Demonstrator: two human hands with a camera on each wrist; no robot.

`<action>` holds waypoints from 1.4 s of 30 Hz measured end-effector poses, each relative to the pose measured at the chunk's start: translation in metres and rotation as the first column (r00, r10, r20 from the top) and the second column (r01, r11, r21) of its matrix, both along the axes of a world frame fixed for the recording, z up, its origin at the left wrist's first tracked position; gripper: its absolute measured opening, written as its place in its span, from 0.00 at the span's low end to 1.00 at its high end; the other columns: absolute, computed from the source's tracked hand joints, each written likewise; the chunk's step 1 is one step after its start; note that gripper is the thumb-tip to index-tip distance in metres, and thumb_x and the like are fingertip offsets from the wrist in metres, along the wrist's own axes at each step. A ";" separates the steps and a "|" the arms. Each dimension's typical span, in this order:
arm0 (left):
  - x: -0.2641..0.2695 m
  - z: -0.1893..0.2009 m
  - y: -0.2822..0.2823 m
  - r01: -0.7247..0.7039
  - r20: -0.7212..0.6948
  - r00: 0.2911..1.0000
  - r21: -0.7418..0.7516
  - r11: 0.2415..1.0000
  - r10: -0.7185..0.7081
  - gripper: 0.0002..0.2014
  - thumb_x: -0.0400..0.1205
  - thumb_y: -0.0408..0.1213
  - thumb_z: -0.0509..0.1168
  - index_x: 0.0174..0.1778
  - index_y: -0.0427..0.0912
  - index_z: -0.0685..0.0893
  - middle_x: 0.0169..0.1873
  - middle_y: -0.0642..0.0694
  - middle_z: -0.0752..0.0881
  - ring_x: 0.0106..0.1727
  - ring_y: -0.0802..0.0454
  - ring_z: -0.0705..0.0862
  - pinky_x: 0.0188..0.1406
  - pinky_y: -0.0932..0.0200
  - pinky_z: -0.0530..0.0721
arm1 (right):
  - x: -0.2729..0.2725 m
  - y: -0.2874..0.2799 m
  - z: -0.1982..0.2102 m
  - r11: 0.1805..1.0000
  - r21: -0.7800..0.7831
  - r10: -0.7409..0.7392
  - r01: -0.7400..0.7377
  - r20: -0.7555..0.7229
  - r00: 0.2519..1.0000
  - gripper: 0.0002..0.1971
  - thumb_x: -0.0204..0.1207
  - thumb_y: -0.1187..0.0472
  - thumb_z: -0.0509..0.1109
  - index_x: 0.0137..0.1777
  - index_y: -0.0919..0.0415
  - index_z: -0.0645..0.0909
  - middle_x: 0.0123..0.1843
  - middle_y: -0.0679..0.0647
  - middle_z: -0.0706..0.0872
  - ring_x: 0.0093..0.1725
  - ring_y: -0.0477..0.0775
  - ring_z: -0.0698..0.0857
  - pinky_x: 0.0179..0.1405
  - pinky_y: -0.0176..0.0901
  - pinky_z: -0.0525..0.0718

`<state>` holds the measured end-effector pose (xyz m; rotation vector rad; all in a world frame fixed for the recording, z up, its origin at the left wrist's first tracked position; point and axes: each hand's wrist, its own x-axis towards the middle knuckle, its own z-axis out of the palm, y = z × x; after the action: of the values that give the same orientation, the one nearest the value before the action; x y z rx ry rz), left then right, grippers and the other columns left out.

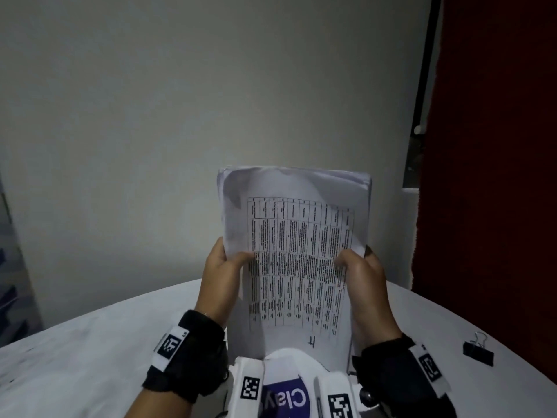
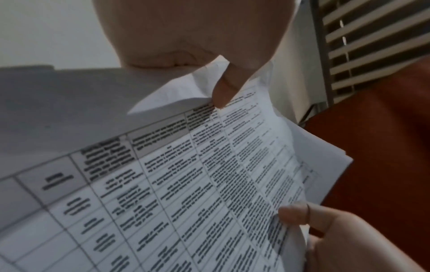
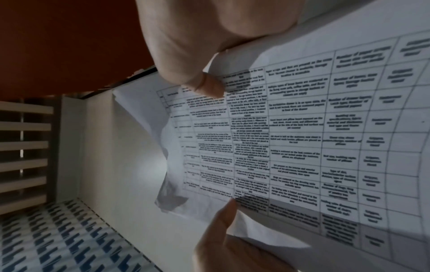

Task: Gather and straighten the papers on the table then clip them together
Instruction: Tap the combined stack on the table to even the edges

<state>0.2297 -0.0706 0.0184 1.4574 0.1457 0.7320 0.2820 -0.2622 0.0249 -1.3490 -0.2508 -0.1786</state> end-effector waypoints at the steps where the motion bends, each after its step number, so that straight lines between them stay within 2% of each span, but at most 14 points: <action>1: -0.001 0.000 0.002 0.020 0.002 1.000 -0.011 1.000 -0.020 0.15 0.84 0.25 0.63 0.63 0.44 0.86 0.53 0.49 0.94 0.54 0.51 0.92 0.53 0.54 0.87 | -0.001 0.000 0.002 1.000 -0.012 0.003 -0.003 -0.006 1.000 0.10 0.72 0.71 0.65 0.48 0.62 0.86 0.44 0.52 0.89 0.48 0.58 0.84 0.51 0.52 0.81; 4: 0.000 -0.003 0.008 0.069 -0.026 0.997 0.001 0.998 -0.069 0.16 0.84 0.24 0.63 0.64 0.43 0.86 0.53 0.50 0.94 0.55 0.52 0.92 0.53 0.56 0.86 | -0.003 0.000 0.001 1.000 -0.011 0.017 -0.018 -0.029 0.999 0.09 0.64 0.64 0.68 0.38 0.52 0.89 0.45 0.58 0.92 0.56 0.68 0.89 0.60 0.67 0.86; 7: 0.001 -0.008 0.013 0.102 -0.061 0.993 0.027 0.994 -0.100 0.18 0.83 0.22 0.65 0.65 0.42 0.86 0.55 0.49 0.94 0.57 0.51 0.92 0.54 0.57 0.86 | -0.004 0.000 0.001 1.000 -0.007 0.023 -0.023 -0.022 0.999 0.09 0.62 0.61 0.68 0.39 0.52 0.88 0.49 0.62 0.92 0.59 0.71 0.88 0.65 0.74 0.84; 10: 0.001 -0.011 0.016 0.109 -0.076 0.992 0.062 0.992 -0.104 0.16 0.83 0.23 0.68 0.63 0.44 0.86 0.54 0.49 0.95 0.56 0.50 0.93 0.55 0.54 0.87 | -0.001 0.001 -0.002 1.000 -0.014 0.020 -0.021 -0.006 1.000 0.11 0.66 0.62 0.69 0.44 0.50 0.90 0.49 0.54 0.94 0.57 0.63 0.90 0.66 0.71 0.84; 14: 0.001 -0.013 0.017 0.107 -0.082 0.992 0.096 0.990 -0.099 0.15 0.82 0.23 0.70 0.61 0.42 0.87 0.53 0.48 0.95 0.54 0.49 0.93 0.55 0.52 0.89 | 0.000 0.003 -0.005 0.999 -0.052 0.002 0.001 0.066 0.998 0.12 0.77 0.65 0.67 0.52 0.52 0.89 0.50 0.52 0.94 0.57 0.60 0.91 0.64 0.66 0.86; 17: -0.001 -0.009 0.019 0.109 -0.082 0.992 0.120 0.987 -0.099 0.13 0.81 0.23 0.71 0.58 0.41 0.87 0.49 0.48 0.95 0.49 0.51 0.94 0.48 0.56 0.90 | 0.001 0.000 -0.004 0.998 -0.062 0.024 -0.018 0.091 0.996 0.16 0.82 0.69 0.67 0.56 0.47 0.87 0.54 0.45 0.94 0.57 0.49 0.91 0.67 0.61 0.86; 19: -0.005 -0.003 0.023 0.124 -0.090 0.990 0.135 0.983 -0.112 0.12 0.80 0.23 0.72 0.56 0.39 0.88 0.46 0.46 0.95 0.45 0.50 0.94 0.42 0.60 0.89 | 0.001 -0.005 -0.001 0.997 -0.046 0.071 -0.068 0.071 0.995 0.17 0.83 0.70 0.67 0.61 0.47 0.86 0.58 0.45 0.94 0.60 0.49 0.91 0.68 0.58 0.85; 22: -0.017 0.005 0.028 0.187 -0.131 0.977 0.163 0.969 -0.166 0.08 0.79 0.24 0.74 0.50 0.37 0.89 0.41 0.43 0.94 0.40 0.46 0.91 0.42 0.53 0.88 | -0.001 -0.019 0.002 0.985 -0.026 0.168 -0.168 0.018 0.986 0.19 0.84 0.74 0.66 0.64 0.51 0.85 0.60 0.50 0.94 0.60 0.52 0.92 0.65 0.53 0.87; 25: -0.030 -0.002 0.032 0.275 -0.218 0.943 0.080 0.958 -0.252 0.06 0.78 0.20 0.72 0.45 0.34 0.90 0.39 0.41 0.93 0.39 0.46 0.91 0.42 0.54 0.89 | -0.004 -0.027 -0.004 0.966 -0.063 0.247 -0.252 -0.076 0.966 0.18 0.85 0.76 0.64 0.65 0.56 0.84 0.61 0.54 0.94 0.59 0.55 0.93 0.62 0.53 0.88; 29: -0.046 -0.026 0.029 0.289 -0.313 0.908 -0.013 0.957 -0.279 0.11 0.80 0.19 0.71 0.56 0.31 0.90 0.53 0.31 0.93 0.59 0.26 0.89 0.66 0.34 0.86 | -0.013 -0.026 -0.025 0.951 -0.104 0.266 -0.293 -0.212 0.940 0.18 0.85 0.76 0.62 0.69 0.62 0.82 0.61 0.59 0.93 0.61 0.62 0.92 0.68 0.67 0.85; 31: -0.055 -0.036 0.027 0.271 -0.338 0.904 -0.025 0.962 -0.263 0.13 0.81 0.20 0.69 0.59 0.33 0.89 0.54 0.31 0.92 0.61 0.25 0.87 0.68 0.30 0.83 | -0.020 -0.024 -0.033 0.945 -0.123 0.266 -0.303 -0.246 0.932 0.18 0.86 0.76 0.62 0.71 0.63 0.82 0.62 0.59 0.93 0.61 0.62 0.92 0.69 0.67 0.84; 35: -0.069 -0.042 0.026 0.294 -0.342 0.891 -0.068 0.953 -0.299 0.15 0.81 0.19 0.68 0.63 0.32 0.86 0.56 0.34 0.93 0.61 0.31 0.89 0.69 0.32 0.84 | -0.023 -0.027 -0.042 0.938 -0.049 0.308 -0.344 -0.339 0.889 0.17 0.84 0.75 0.65 0.70 0.65 0.82 0.62 0.64 0.92 0.61 0.68 0.91 0.66 0.70 0.85; 39: -0.079 -0.049 0.024 0.265 -0.306 0.900 -0.177 0.948 -0.309 0.16 0.80 0.15 0.65 0.64 0.28 0.85 0.58 0.32 0.92 0.64 0.32 0.88 0.70 0.37 0.83 | -0.028 -0.029 -0.049 0.911 0.032 0.384 -0.412 -0.434 0.815 0.20 0.81 0.66 0.67 0.73 0.68 0.80 0.67 0.69 0.88 0.69 0.75 0.85 0.73 0.74 0.78; 42: -0.084 -0.059 0.021 0.248 -0.300 0.901 -0.236 0.940 -0.313 0.18 0.80 0.14 0.65 0.65 0.27 0.84 0.57 0.34 0.92 0.63 0.35 0.89 0.70 0.40 0.84 | -0.035 -0.024 -0.050 0.915 -0.064 0.338 -0.399 -0.417 0.844 0.16 0.88 0.67 0.61 0.73 0.64 0.80 0.65 0.63 0.90 0.67 0.67 0.88 0.69 0.67 0.84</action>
<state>0.1456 -0.0492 -0.0402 1.3690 0.2523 0.2220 0.2473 -0.2864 -0.0253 -1.4246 -0.1772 0.4493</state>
